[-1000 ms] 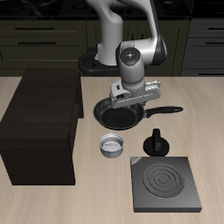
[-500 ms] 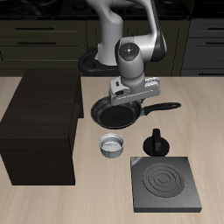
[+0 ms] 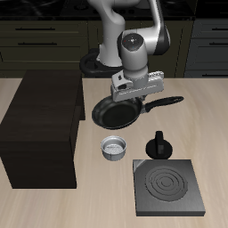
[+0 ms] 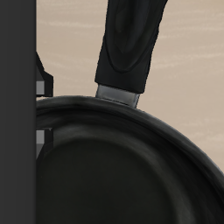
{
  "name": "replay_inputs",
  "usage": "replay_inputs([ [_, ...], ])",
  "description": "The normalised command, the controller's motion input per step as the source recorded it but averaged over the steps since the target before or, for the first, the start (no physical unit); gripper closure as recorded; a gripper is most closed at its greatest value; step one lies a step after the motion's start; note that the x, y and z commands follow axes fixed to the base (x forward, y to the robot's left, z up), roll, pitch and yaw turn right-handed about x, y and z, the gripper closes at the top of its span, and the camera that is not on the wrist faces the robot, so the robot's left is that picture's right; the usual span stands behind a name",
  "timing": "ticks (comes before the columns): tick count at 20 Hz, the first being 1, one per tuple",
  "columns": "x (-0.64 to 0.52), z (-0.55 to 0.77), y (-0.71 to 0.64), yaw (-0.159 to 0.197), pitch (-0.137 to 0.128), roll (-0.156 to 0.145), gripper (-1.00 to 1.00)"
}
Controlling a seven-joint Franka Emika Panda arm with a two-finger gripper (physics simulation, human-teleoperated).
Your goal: Place the frypan on top of the wooden shelf
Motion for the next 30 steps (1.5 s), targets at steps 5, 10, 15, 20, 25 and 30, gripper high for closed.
replay_inputs([
  [5,0.01,0.40,-0.13,0.002,-0.076,-0.049,1.00],
  [10,-0.03,0.35,-0.16,0.007,-0.056,-0.040,1.00],
  [15,-0.03,0.48,-0.22,-0.012,-0.071,-0.071,1.00],
  [20,-0.10,0.42,-0.11,-0.008,-0.069,-0.042,1.00],
  [25,-0.05,0.26,-0.09,-0.002,-0.047,-0.021,1.00],
  [30,-0.06,0.30,-0.13,0.000,-0.047,-0.030,1.00],
])
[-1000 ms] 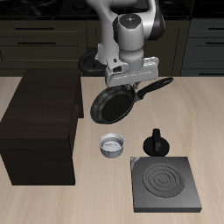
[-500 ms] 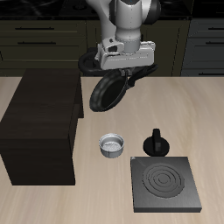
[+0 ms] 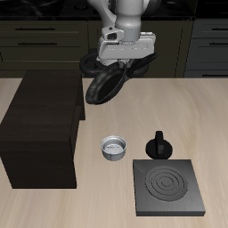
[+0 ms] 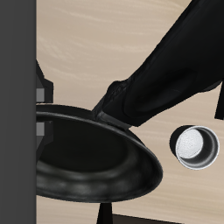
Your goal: Place the frypan on top of the wooden shelf
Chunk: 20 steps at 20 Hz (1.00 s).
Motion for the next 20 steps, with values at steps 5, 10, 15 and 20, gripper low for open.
replay_inputs([
  [5,-0.06,0.31,-0.05,-0.002,-0.048,-0.018,1.00],
  [10,-0.05,0.19,-0.01,-0.004,-0.019,-0.009,1.00],
  [15,-0.10,0.20,-0.01,-0.014,-0.013,0.008,1.00],
  [20,-0.09,0.20,-0.03,-0.006,-0.031,-0.005,1.00],
])
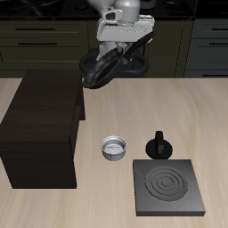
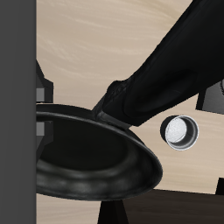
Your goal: Place the frypan on top of the wooden shelf
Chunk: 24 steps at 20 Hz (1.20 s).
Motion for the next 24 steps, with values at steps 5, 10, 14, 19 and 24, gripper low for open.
replay_inputs([
  [5,0.07,0.20,0.11,-0.022,-0.009,-0.011,1.00],
  [10,0.00,0.15,0.28,0.007,-0.030,0.025,1.00],
  [14,0.03,0.28,0.32,-0.006,-0.025,0.026,1.00],
  [19,-0.04,0.28,0.26,0.000,-0.037,0.024,1.00],
  [24,0.02,0.29,0.04,-0.007,-0.038,-0.016,1.00],
])
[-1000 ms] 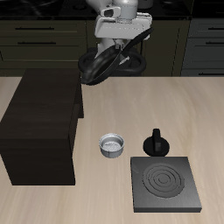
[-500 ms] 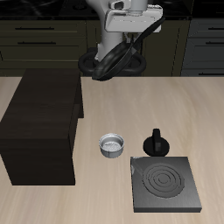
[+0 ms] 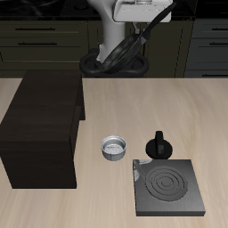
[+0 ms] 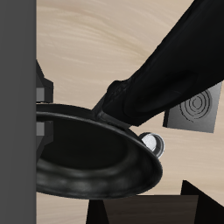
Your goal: Place the frypan on top of the wooden shelf
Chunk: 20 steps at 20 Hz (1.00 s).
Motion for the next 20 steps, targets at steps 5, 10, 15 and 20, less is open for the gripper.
replay_inputs([
  [5,0.05,0.40,0.00,-0.032,-0.037,-0.054,1.00],
  [10,0.06,0.26,-0.07,-0.030,-0.025,-0.045,1.00],
  [15,0.13,0.33,-0.19,-0.037,-0.022,-0.064,1.00],
  [20,0.22,0.29,-0.33,-0.052,-0.023,-0.074,1.00],
])
